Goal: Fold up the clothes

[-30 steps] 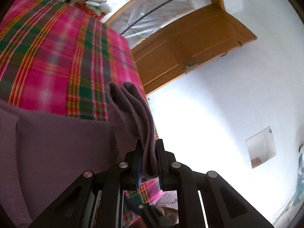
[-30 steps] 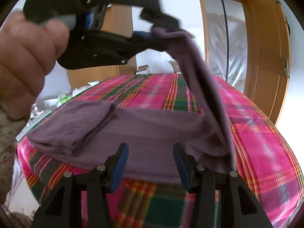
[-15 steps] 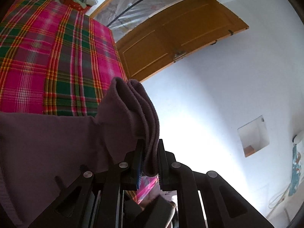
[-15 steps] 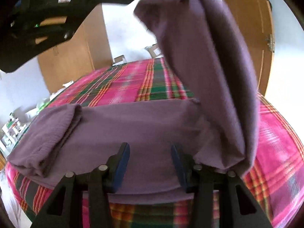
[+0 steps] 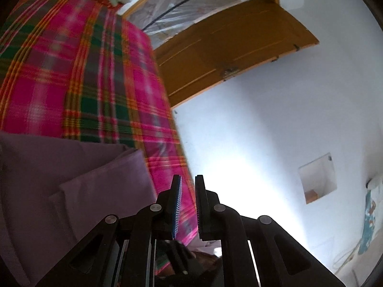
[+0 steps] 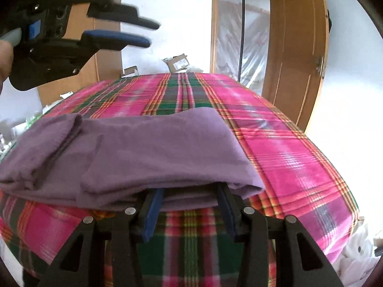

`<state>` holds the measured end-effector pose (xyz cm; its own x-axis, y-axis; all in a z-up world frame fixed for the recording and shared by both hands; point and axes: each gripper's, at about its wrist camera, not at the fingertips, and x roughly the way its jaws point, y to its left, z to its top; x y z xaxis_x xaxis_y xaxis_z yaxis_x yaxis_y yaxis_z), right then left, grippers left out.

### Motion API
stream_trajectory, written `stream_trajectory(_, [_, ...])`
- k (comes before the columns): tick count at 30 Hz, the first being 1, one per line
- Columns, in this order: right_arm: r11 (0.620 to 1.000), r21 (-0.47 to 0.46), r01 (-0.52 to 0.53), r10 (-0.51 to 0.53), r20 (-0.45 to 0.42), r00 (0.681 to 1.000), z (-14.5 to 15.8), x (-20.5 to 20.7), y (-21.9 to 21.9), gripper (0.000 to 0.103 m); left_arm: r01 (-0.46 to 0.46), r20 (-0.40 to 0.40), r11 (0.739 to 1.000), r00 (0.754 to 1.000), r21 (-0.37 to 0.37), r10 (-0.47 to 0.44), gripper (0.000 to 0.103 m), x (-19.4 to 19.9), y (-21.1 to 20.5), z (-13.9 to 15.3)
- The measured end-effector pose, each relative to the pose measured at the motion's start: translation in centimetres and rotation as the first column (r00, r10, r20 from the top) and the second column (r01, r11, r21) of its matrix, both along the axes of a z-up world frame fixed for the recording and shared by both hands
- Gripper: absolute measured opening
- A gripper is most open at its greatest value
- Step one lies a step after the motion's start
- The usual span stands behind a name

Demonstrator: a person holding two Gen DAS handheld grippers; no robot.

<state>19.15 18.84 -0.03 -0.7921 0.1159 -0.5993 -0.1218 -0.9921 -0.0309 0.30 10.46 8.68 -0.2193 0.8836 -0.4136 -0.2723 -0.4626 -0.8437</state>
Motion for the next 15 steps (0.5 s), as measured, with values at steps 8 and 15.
stream_trajectory(8, [0.998, -0.009, 0.065, -0.065, 0.038, 0.997, 0.3, 1.1, 1.9, 0.046, -0.038, 0.035, 0.997, 0.999, -0.074, 0.041, 0.010, -1.4, -2.5, -2.9])
stream_trajectory(15, [0.996, 0.050, 0.072, -0.071, -0.019, 0.997, 0.9, 3.1, 2.0, 0.046, -0.071, 0.115, 0.990, 0.990, -0.125, 0.086, 0.014, -0.8, -4.8, -6.0])
